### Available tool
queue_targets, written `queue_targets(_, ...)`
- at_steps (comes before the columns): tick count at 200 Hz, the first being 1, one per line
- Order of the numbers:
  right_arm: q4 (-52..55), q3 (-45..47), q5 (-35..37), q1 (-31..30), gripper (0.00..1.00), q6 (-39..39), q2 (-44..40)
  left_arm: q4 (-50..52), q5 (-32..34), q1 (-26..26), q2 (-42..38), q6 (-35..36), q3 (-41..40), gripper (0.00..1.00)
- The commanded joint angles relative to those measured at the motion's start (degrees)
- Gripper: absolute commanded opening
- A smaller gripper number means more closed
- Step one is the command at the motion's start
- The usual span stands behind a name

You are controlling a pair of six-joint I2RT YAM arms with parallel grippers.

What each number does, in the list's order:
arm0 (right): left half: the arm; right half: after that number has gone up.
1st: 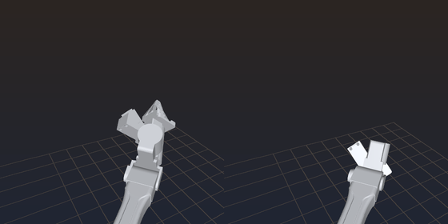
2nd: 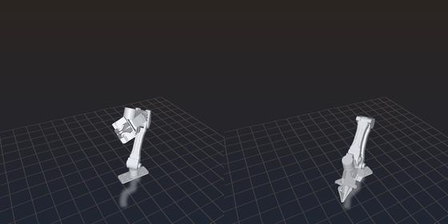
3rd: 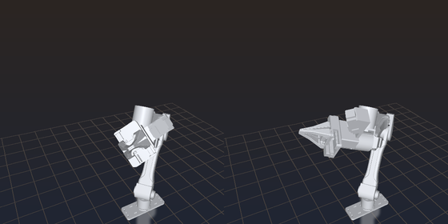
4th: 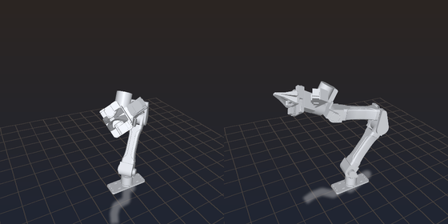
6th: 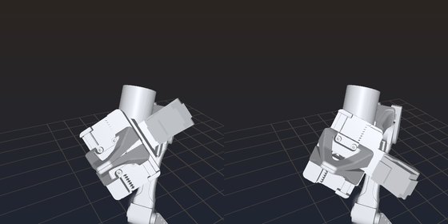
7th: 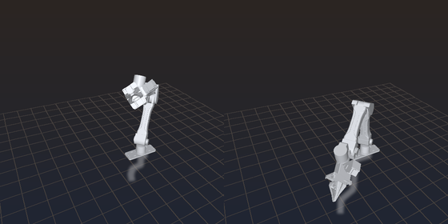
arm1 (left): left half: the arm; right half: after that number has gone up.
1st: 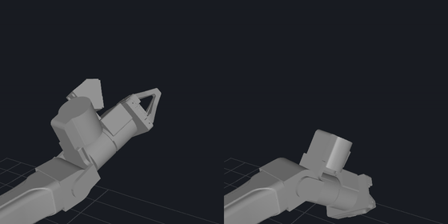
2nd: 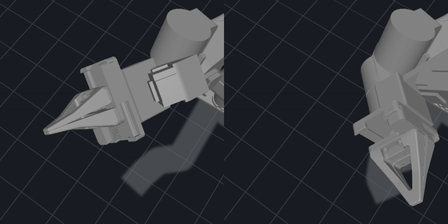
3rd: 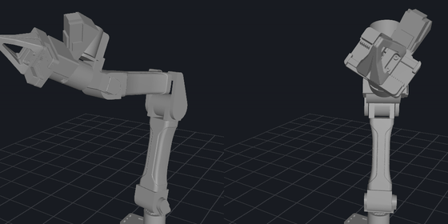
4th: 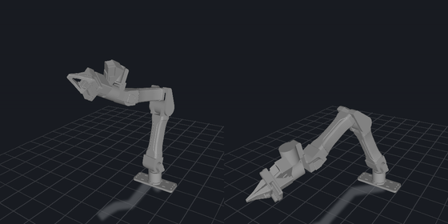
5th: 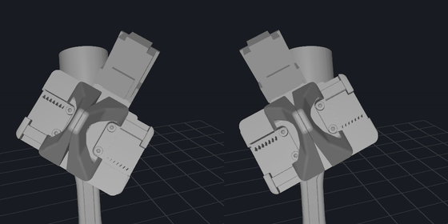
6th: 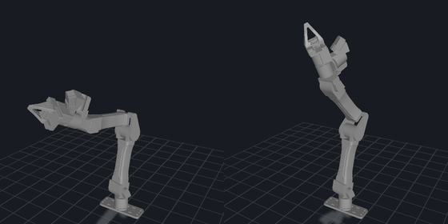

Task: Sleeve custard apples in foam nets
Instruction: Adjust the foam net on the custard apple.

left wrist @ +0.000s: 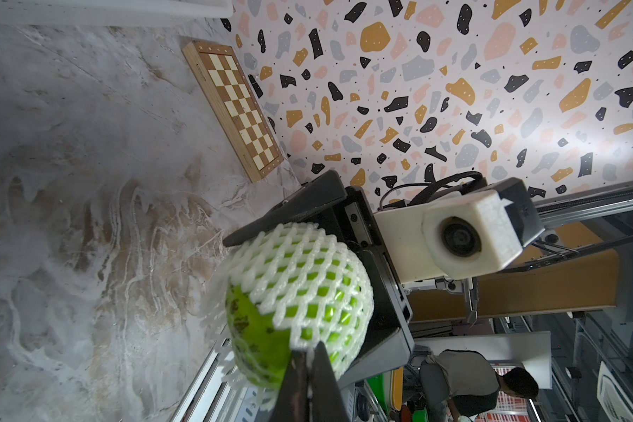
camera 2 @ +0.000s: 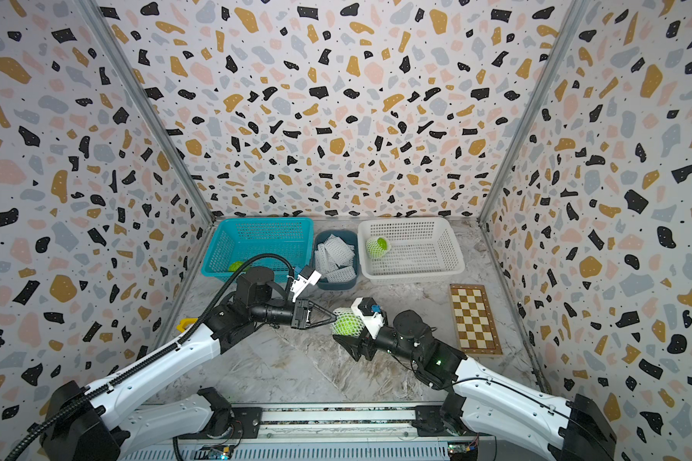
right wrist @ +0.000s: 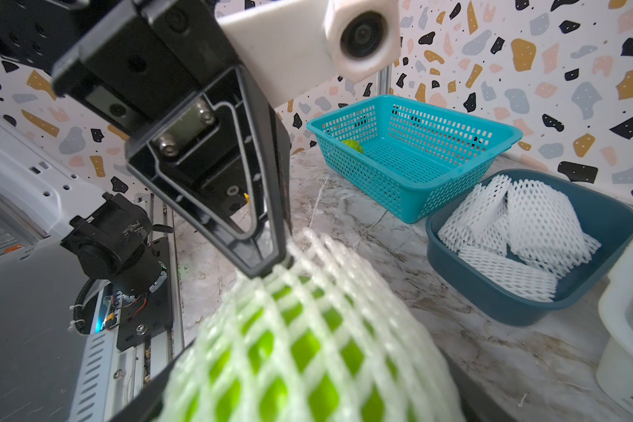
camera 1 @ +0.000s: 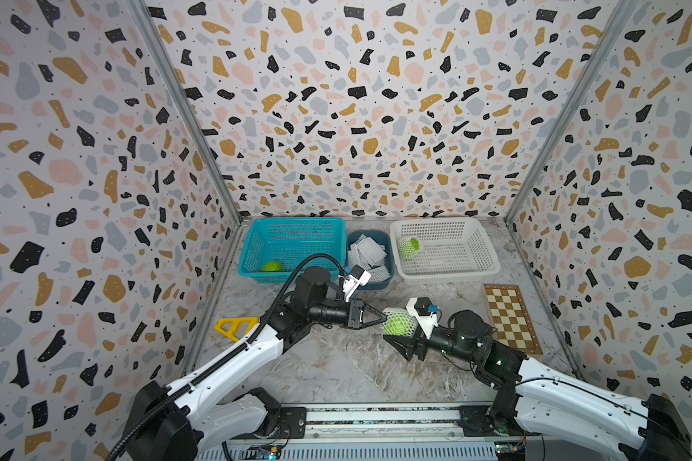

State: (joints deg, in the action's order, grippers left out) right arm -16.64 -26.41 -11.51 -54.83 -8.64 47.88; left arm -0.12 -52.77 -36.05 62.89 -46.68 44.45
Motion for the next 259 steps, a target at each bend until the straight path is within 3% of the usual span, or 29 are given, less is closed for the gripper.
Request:
queue_targets(1,-1.06,-1.80,0.04,0.24,0.84,-0.73,-2.00,-0.26,1.08,0.37,-1.02,0.55,-1.27,0.00)
queue_targets(259,-1.99,-3.64,-2.01,1.92,0.84,-2.17,-0.43,0.14,-0.74,-0.05,1.36,2.46,-2.81,0.03)
